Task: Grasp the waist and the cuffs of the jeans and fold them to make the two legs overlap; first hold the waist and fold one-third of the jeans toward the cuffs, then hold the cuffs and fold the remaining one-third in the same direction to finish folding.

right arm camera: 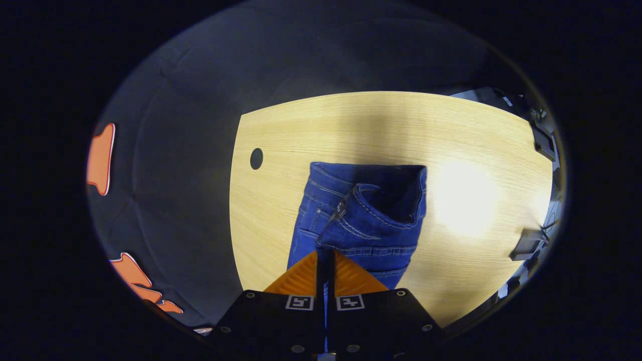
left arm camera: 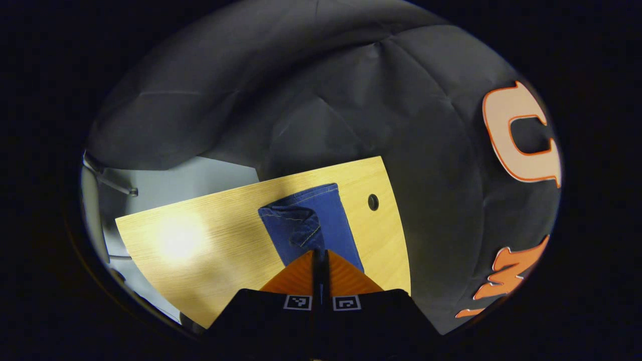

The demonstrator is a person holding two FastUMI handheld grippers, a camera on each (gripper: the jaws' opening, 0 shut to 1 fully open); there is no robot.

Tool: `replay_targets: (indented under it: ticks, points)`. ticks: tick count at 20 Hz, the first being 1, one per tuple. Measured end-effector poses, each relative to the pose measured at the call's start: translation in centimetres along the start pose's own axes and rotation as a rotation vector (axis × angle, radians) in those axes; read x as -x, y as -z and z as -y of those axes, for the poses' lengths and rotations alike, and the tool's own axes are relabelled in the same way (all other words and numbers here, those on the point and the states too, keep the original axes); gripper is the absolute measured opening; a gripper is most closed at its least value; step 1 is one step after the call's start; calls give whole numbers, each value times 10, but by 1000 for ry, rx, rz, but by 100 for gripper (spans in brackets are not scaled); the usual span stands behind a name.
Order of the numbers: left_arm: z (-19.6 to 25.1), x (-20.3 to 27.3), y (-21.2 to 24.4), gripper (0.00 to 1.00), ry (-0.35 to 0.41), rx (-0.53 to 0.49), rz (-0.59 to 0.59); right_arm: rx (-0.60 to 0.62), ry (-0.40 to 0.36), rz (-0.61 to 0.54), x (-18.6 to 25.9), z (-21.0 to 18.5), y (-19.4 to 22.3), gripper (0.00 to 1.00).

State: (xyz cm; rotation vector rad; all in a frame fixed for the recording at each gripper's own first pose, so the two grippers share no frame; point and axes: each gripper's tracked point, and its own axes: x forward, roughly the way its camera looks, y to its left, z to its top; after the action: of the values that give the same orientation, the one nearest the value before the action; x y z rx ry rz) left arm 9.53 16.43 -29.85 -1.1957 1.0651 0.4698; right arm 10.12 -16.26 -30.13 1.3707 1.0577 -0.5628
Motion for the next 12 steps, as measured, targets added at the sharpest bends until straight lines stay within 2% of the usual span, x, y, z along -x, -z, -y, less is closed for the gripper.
replay_targets:
  ticks: [1, 2, 4, 6, 9, 10, 11, 12]
  points:
    - [1, -15, -2, 0, -24, 28, -11, -4, 11, -13, -9, -4, -1, 2]
    - [10, -33, -5, 0, -16, 33, -26, -17, 25, -17, -17, -10, -2, 2]
    - [14, -65, 3, 1, -67, -52, -74, -32, 57, -36, -38, -18, -2, 2]
    - [26, -92, 3, 1, -85, -153, -101, -64, 53, -57, -56, -35, 1, 2]
    - [46, -112, 7, 2, -56, -268, -130, -40, 29, -88, -73, -58, 8, 3]
    - [48, -116, 8, 1, -50, -286, -129, -25, 32, -84, -74, -59, 8, 2]
    - [54, -120, 7, 4, -28, -301, -125, -18, 40, -79, -75, -59, 7, 2]
    - [57, -118, 3, 1, -13, -315, -112, -16, 39, -79, -73, -58, 8, 2]
